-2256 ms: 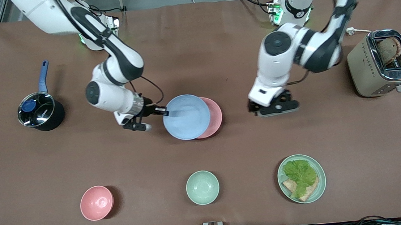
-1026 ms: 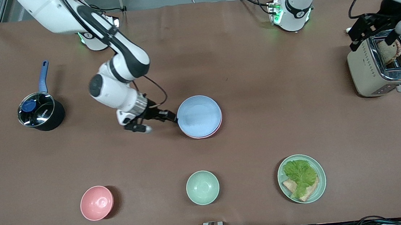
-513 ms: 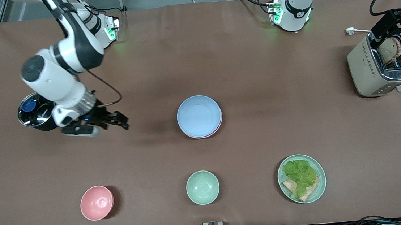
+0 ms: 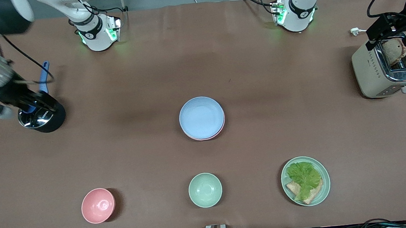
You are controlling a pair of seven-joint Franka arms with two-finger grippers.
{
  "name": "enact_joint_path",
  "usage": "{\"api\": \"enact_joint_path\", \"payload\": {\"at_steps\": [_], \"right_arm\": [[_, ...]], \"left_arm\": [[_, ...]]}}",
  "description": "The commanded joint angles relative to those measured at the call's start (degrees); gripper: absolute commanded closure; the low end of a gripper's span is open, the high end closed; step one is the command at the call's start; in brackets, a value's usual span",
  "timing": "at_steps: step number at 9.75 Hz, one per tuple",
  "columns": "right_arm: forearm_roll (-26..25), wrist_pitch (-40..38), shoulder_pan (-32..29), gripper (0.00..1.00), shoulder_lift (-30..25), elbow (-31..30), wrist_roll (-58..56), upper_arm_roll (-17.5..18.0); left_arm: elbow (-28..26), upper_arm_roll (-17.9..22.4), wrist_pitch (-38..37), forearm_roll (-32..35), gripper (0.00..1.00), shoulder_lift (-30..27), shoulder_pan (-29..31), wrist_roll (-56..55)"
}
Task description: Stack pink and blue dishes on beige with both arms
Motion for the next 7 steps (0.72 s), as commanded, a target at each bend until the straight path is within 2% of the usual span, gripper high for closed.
{"api": "enact_joint_path", "payload": {"at_steps": [1, 2, 3, 5, 7], "right_arm": [[-0.9, -8.0, -1.6, 0.00, 2.2, 11.5, -5.5, -1.0], [-1.1, -10.3, 0.4, 0.00, 4.1, 15.5, -5.5, -3.5], [-0.4, -11.1, 4.4, 0.00, 6.4, 19.2, -5.7, -9.4], [-0.3, -11.9, 3.9, 0.00, 7.8, 20.2, -6.2, -9.7], [-0.3, -11.8, 2.8, 0.00, 8.2, 20.2, -6.1, -8.5]], "left_arm": [[-1.7, -0.6, 0.0, 1.0, 0.00, 0.3, 0.4, 1.4], [-2.2, -0.6, -0.1, 0.6, 0.00, -0.1, 0.4, 2.3], [-2.7, -0.2, -0.1, 0.3, 0.00, -0.2, 0.4, 2.7], [-2.9, 0.2, 0.1, 0.1, 0.00, -0.2, 0.1, 2.6], [-2.9, 0.2, 0.2, 0.0, 0.00, -0.1, 0.0, 2.6]]}}
